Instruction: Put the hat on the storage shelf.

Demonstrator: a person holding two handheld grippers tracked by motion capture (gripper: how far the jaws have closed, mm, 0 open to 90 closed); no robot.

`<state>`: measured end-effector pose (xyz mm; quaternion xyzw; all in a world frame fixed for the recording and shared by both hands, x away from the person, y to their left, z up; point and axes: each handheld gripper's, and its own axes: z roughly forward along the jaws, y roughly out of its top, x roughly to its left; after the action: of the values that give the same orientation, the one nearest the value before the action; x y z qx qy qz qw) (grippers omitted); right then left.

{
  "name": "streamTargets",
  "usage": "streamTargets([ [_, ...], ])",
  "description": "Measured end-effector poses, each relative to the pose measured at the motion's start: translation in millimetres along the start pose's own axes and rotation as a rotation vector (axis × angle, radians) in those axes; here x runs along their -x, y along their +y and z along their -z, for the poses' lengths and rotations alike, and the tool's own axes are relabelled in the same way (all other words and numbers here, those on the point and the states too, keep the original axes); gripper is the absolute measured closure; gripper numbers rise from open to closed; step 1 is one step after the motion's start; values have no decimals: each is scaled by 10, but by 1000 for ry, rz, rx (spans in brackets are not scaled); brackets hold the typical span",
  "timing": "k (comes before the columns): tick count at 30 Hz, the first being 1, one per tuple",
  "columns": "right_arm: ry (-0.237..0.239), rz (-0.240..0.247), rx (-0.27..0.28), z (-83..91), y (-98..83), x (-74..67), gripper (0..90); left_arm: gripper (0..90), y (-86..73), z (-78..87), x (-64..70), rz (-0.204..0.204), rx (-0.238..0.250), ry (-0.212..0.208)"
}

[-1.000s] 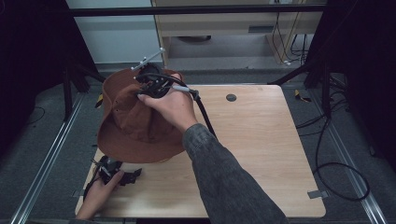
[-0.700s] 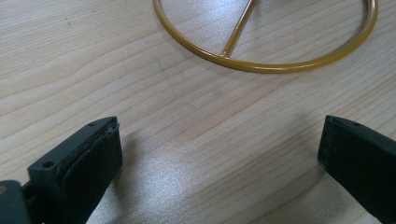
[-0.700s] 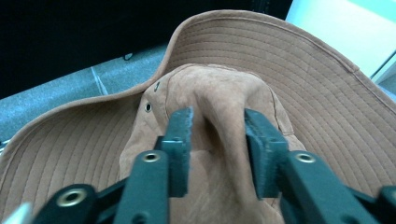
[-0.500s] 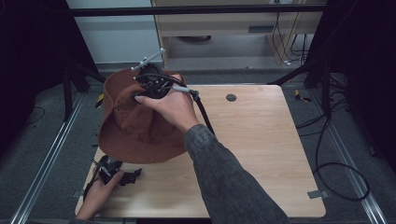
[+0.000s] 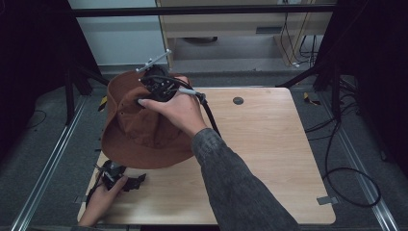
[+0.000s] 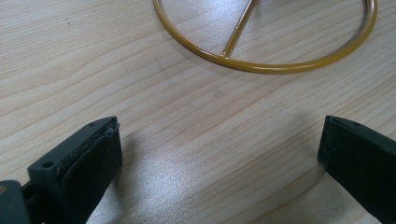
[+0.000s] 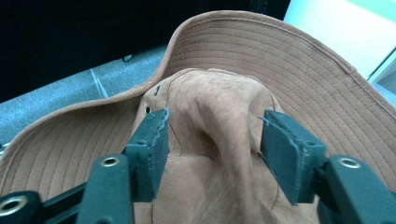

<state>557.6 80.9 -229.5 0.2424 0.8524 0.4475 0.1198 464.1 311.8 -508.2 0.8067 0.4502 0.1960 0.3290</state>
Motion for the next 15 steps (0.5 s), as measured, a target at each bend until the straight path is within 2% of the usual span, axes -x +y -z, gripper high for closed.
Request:
streamTargets([
  [7, -21, 0, -4, 120, -46, 6, 267, 0, 0, -1, -2, -1, 1, -1],
  [15, -62, -26, 14, 471, -265, 144, 141, 0, 0, -1, -3, -2, 1, 0],
])
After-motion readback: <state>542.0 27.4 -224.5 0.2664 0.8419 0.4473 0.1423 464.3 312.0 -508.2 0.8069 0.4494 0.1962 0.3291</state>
